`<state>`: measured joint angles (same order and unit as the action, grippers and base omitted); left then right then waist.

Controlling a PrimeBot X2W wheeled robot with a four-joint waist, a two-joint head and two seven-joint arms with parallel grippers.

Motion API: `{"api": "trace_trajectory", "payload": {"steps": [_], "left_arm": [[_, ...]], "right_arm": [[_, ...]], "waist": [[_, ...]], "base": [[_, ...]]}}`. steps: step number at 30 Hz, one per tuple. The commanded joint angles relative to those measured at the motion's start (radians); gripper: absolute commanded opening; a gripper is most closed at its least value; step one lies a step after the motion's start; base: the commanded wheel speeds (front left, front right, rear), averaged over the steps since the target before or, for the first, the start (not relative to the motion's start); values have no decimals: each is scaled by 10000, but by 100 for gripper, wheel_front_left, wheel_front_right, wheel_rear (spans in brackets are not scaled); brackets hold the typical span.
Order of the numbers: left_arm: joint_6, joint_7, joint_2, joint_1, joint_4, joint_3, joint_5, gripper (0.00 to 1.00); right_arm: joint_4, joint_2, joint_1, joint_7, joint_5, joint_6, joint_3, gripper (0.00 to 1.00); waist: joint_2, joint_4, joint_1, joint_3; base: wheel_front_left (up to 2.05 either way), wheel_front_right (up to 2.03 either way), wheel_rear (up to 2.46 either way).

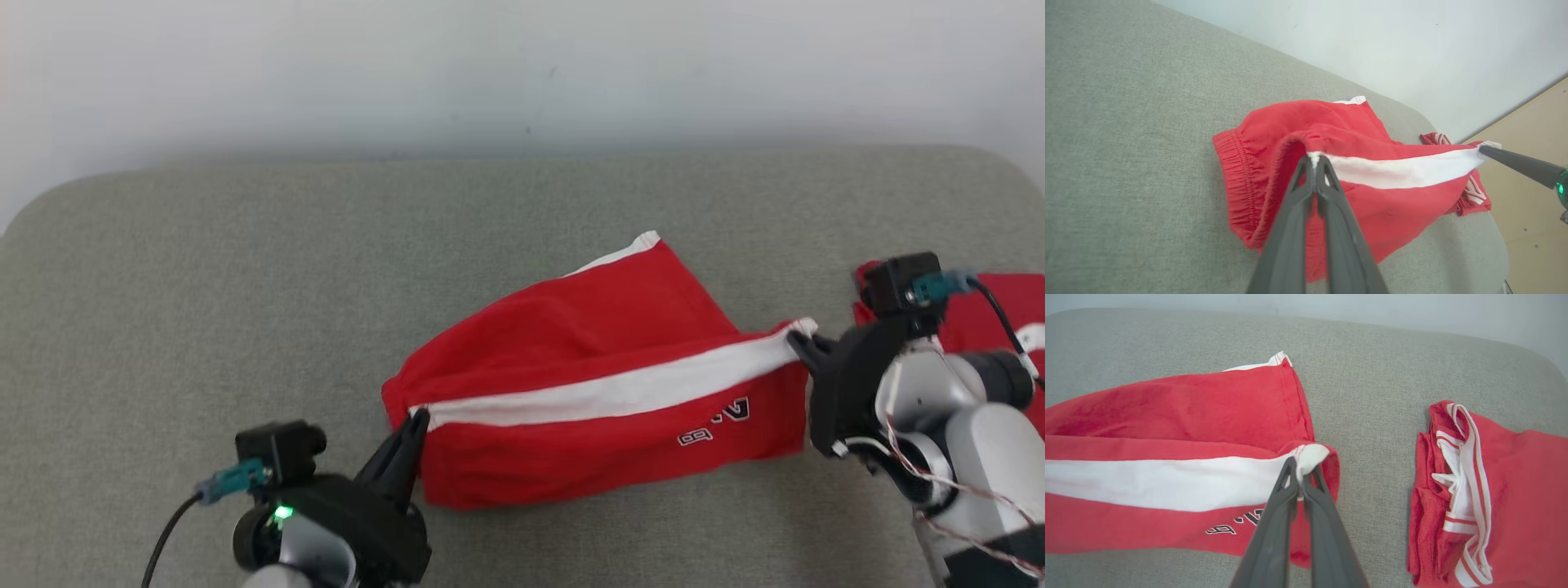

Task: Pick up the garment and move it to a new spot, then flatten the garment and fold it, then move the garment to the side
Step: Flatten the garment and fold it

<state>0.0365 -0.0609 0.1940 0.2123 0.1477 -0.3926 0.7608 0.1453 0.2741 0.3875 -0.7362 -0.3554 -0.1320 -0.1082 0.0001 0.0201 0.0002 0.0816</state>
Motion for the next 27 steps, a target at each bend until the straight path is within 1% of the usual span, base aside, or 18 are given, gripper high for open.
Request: {"api": "trace_trajectory", "payload": {"steps": [1, 2, 6, 13, 21, 22, 23, 24, 25, 27], "left_arm": [[35, 73, -237, 547, 307, -31, -11, 0], [35, 73, -237, 547, 307, -31, -11, 0], [181, 307, -596, 1379, 940, 4, -154, 0], [443, 843, -1043, 2519, 1877, 78, -253, 0], [389, 1344, -1299, 3296, 2611, -74, -53, 0], [295, 1386, -1319, 3383, 2660, -120, 18, 18], [288, 1476, -1339, 3438, 2735, -118, 71, 57], [250, 1546, -1345, 3491, 2793, -151, 105, 100], [221, 1611, -1358, 3546, 2858, -171, 156, 100], [162, 1814, -1374, 3620, 2976, -218, 133, 100]], "right_arm": [[652, 44, 714, 318, 244, 28, -266, 0], [652, 44, 714, 318, 244, 28, -266, 0], [1878, 108, 1865, 808, 524, 29, -607, 0], [3737, -121, 3537, 2049, 989, 29, -531, 0], [5412, -439, 4703, 3296, 1402, 29, -352, 0], [5570, -453, 4824, 3486, 1446, 30, -312, 0], [5762, -483, 4915, 3656, 1493, 30, -290, 0], [5938, -527, 4986, 3801, 1510, 30, -265, 43], [6102, -563, 5070, 3937, 1509, 30, -223, 100], [6434, -629, 5195, 4162, 1563, 30, -181, 100]], "waist": [[-1, 474, -2, 541], [-1, 474, -2, 541], [-1, 818, -2, 1040], [-1, 1269, -2, 1827], [-1, 1607, -2, 2251], [-1, 1629, -2, 2276], [-1, 1646, -2, 2287], [-1, 1661, -2, 2289], [-1, 1670, -2, 2291], [-1, 1670, -2, 2246]], "base": [[0, 0, 0], [0, 0, 0], [0, 0, 0], [0, 0, 0], [0, 0, 0], [0, 0, 0], [0, 0, 0], [0, 0, 0], [0, 0, 0], [0, 0, 0]]}}
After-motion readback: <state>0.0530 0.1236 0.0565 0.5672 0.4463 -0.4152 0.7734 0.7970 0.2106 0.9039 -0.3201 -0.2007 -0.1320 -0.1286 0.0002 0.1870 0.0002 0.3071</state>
